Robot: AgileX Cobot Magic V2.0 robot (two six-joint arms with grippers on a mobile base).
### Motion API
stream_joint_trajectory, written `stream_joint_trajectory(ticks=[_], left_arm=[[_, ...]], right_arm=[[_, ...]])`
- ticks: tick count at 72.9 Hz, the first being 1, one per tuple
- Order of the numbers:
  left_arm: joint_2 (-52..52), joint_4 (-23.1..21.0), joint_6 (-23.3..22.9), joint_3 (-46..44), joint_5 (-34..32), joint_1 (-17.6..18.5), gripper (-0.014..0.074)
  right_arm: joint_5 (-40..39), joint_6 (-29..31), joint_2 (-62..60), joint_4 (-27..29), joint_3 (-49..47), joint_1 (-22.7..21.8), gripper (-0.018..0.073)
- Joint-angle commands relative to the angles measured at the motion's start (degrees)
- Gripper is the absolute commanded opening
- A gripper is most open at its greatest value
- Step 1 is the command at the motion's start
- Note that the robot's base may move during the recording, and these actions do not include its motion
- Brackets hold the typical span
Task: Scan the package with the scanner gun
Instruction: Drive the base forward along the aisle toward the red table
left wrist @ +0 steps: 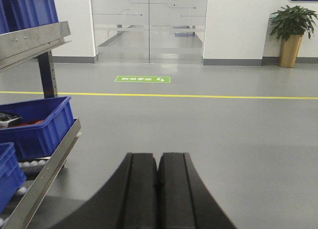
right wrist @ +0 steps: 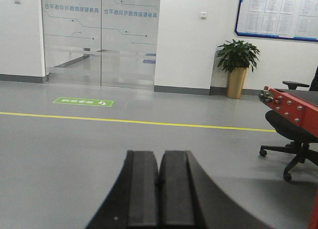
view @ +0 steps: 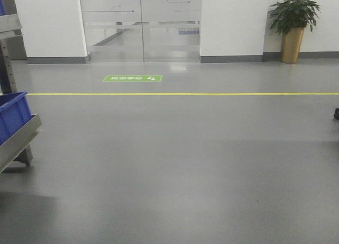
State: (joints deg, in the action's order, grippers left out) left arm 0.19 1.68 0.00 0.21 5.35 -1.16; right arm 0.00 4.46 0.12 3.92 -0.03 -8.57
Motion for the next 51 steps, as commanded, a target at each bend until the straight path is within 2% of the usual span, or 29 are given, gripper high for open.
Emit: stream_joint_trajectory(ticks=[1,51], left_arm=[[-0.19,0.04,0.0,-0.21,-0.69,0.14,-0.0101],[-0.19,0.04,0.0,-0.21,-0.69,0.14,-0.0101]], right_arm=[[-1.31,-0.02,-0.12,-0.23,0.03,-0.04,-0.0169],[-1.31,-0.02,-0.12,-0.23,0.03,-0.04,-0.0169]])
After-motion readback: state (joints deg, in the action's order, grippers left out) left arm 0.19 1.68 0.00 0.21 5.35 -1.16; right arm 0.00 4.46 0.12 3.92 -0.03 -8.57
